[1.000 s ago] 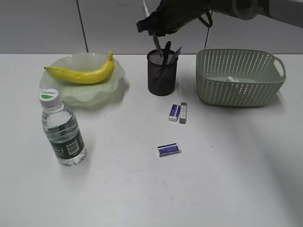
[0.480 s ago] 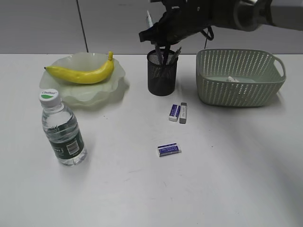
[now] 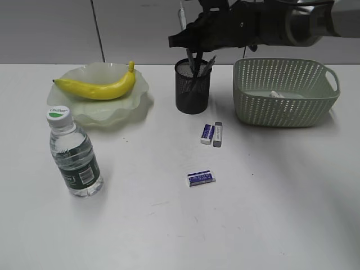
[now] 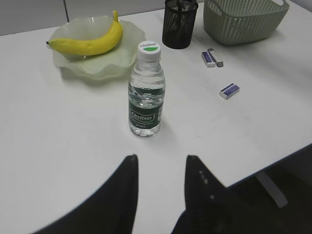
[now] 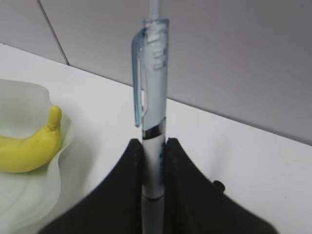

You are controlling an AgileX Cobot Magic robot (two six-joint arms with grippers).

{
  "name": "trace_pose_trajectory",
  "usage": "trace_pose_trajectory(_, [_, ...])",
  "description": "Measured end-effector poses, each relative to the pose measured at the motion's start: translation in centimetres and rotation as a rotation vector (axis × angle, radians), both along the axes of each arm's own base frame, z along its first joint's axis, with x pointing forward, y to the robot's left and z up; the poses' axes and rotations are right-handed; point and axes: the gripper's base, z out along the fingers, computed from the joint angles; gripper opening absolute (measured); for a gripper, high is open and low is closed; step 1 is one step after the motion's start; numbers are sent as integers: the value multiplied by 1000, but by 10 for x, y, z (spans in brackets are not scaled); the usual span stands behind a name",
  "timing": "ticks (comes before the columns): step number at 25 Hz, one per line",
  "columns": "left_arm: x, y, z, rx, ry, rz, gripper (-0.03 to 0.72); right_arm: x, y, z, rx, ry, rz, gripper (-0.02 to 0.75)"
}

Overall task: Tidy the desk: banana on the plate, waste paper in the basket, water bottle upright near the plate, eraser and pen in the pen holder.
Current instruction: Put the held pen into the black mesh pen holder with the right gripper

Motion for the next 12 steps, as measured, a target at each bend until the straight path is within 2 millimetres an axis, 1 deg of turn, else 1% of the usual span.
trace_pose_trajectory(5, [0,0,0,0,0,0,242,-1,-2,-6,14,-24,-12,108])
trace_pose_trajectory(12, [0,0,0,0,0,0,242,0,-4,-7,12,-23,-16,108])
